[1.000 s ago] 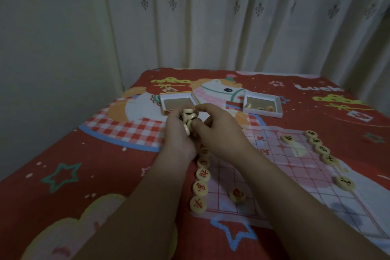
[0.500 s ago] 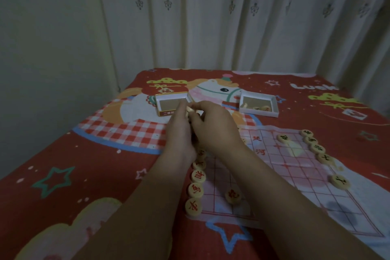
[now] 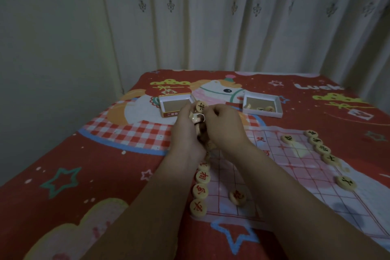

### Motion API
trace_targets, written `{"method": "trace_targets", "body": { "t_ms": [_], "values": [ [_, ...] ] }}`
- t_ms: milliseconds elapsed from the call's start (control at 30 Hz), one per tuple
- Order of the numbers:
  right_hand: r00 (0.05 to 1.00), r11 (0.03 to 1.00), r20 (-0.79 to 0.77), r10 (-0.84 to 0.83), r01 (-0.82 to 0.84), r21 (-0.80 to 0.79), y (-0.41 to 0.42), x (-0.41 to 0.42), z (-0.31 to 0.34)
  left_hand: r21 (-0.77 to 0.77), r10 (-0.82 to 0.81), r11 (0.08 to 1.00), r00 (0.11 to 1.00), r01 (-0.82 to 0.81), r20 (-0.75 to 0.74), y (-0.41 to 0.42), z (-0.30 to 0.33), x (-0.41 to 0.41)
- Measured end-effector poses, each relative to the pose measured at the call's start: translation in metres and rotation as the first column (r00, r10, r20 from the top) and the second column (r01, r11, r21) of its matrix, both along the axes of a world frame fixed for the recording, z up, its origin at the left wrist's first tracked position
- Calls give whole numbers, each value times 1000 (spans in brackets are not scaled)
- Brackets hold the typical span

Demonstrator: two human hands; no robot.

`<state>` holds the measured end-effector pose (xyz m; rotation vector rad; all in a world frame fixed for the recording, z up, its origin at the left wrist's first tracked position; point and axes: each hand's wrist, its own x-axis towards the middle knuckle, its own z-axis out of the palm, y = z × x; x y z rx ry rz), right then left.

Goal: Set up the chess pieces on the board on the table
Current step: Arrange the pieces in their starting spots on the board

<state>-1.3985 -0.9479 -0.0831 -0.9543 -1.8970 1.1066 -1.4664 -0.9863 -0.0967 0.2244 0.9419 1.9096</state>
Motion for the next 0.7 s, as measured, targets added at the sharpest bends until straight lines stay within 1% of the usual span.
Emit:
{"method": "trace_targets", "body": {
  "t_ms": [33, 67, 100, 233, 433, 567, 700],
  "values": [
    [998, 995, -53, 14, -19, -101, 0, 1, 1, -7, 16, 1000, 1000, -16, 5, -1, 1, -1],
    [997, 986, -79, 19, -32, -165, 0, 1, 1, -9, 34, 999, 999, -34, 12, -2, 2, -2],
    [996, 980, -84, 21, -37, -194, -1, 2, 2, -9, 42, 999, 999, -42, 22, -2, 2, -2],
    [995, 981, -97, 13, -32, -193, -5, 6, 1, -14, 32, 999, 999, -32, 38, -1, -2, -5],
    [991, 974, -127, 27, -55, -222, -5, 36, 6, 40, 110, 993, 988, -115, 109, 0, -8, -20],
    [998, 982, -57, 41, -51, -184, 8, 76, 10, 34, 107, 993, 986, -112, 127, 0, -11, -25],
    [1000, 989, -20, -17, 14, -145, 26, 131, 16, 44, 89, 994, 987, -96, 137, 0, -11, -25]
  ]
}}
